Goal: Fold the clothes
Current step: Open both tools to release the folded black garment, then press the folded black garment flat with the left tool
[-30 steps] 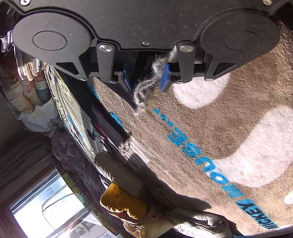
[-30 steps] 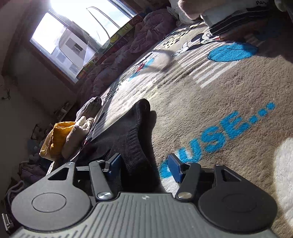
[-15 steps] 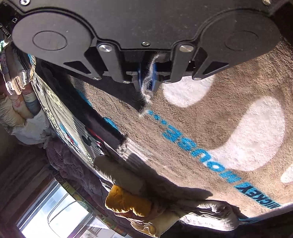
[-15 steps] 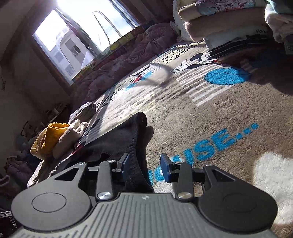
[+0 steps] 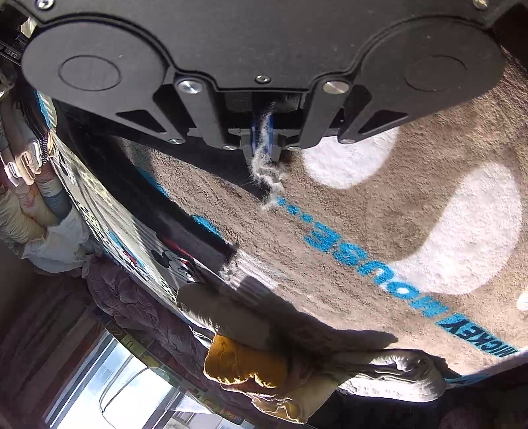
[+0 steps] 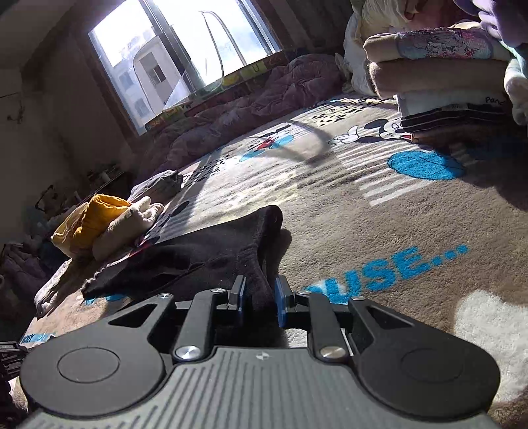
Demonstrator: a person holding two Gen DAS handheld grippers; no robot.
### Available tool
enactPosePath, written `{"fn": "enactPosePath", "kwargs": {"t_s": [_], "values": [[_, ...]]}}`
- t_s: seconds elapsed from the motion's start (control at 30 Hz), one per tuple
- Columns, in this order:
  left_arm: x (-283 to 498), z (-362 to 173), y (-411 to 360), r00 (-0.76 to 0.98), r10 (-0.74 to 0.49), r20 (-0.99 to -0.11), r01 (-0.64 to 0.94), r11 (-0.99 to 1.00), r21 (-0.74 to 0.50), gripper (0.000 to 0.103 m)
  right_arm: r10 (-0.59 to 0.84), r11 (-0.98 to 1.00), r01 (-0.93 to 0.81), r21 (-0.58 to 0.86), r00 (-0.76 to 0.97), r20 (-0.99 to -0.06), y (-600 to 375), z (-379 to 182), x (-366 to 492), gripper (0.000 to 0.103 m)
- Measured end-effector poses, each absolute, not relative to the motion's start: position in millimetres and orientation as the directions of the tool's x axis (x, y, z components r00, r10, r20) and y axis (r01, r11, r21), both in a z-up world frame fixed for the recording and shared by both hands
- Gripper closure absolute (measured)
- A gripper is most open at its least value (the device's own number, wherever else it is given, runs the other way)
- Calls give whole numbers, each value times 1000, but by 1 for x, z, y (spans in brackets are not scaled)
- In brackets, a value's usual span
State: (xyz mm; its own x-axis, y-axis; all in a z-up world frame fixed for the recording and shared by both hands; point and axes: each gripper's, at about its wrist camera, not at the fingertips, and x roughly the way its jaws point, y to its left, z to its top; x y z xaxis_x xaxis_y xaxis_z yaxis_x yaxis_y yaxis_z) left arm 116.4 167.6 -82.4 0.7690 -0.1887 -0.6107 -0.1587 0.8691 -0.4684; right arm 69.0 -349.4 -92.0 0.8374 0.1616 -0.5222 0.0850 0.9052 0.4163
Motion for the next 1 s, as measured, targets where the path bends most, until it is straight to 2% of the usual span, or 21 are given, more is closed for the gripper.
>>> {"fn": "enactPosePath", "kwargs": {"t_s": [0.07,0.1,0.13,0.17,0.2,0.33,0.5,0.63,0.73,0.8,0.87,0.93,1.0], "values": [[118,-81,169,762,-189,-619,-152,878,-454,94,155,920,97,380,800,-579,-344,-103,75,79],[117,-76,170,768,-179,-614,-146,885,-441,92,147,925,90,369,810,-568,-343,-99,73,72],[114,-70,169,789,-143,-597,-148,899,-412,80,138,927,90,363,819,-556,-343,-96,70,67],[112,-64,169,811,-105,-575,-150,913,-380,69,130,929,90,358,829,-545,-343,-92,67,56],[110,-59,168,829,-79,-553,-150,922,-356,66,127,927,88,364,841,-527,-345,-89,65,51],[116,-49,159,857,-104,-505,-99,928,-359,66,126,923,63,380,883,-452,-351,-80,65,53],[143,-42,112,852,-202,-483,59,954,-295,66,137,978,-51,202,887,-441,-322,-64,99,59],[167,-33,50,831,-316,-459,252,948,-197,66,127,990,-79,119,865,-486,-311,-59,138,61],[184,-30,9,807,-381,-451,365,923,-126,66,141,978,-31,207,827,-544,-333,-71,176,60],[198,-31,-14,788,-419,-451,423,901,-99,66,180,956,-14,292,816,-550,-351,-80,192,55],[212,-34,-28,776,-434,-458,446,891,-88,66,219,937,-16,349,806,-550,-363,-88,204,54],[225,-40,-38,760,-446,-473,458,884,-98,66,280,914,-51,403,797,-535,-369,-94,211,60],[238,-46,-47,745,-446,-496,460,882,-103,66,302,909,-70,411,790,-534,-372,-97,218,83]]}}
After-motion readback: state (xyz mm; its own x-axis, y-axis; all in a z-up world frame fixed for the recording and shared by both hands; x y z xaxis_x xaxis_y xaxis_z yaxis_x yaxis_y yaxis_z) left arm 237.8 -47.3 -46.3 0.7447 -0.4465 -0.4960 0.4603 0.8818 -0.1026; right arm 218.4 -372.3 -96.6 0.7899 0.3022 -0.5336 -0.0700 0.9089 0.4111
